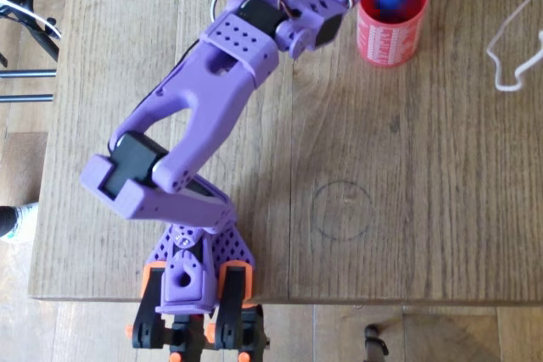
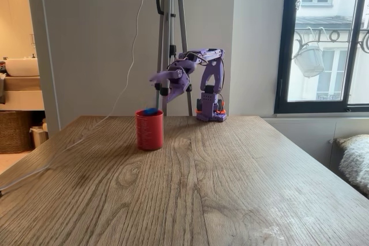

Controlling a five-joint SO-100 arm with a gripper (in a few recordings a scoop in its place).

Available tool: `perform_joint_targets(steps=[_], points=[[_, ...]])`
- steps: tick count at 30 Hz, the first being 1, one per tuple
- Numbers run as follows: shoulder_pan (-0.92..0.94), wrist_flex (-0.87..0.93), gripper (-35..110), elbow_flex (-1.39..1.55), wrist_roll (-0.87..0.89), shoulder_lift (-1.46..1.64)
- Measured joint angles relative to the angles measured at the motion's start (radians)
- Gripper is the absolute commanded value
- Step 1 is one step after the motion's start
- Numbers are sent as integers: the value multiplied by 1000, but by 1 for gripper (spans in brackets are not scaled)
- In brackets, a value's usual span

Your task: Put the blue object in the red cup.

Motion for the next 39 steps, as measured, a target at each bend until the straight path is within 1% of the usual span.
perform_joint_targets(steps=[7, 8, 9, 10, 11, 16, 22, 33, 39], points=[[8, 0, 50, 0, 2, 0], [8, 2, 46, 0, 2, 0], [8, 6, 38, 0, 2, 0], [8, 6, 8, 0, 0, 0], [8, 6, 0, 0, -5, 0], [12, 3, 0, 0, -34, 0], [31, -52, 0, 0, -74, 0], [21, -75, 0, -2, -94, 0], [-95, -74, 0, -20, -141, 75]])
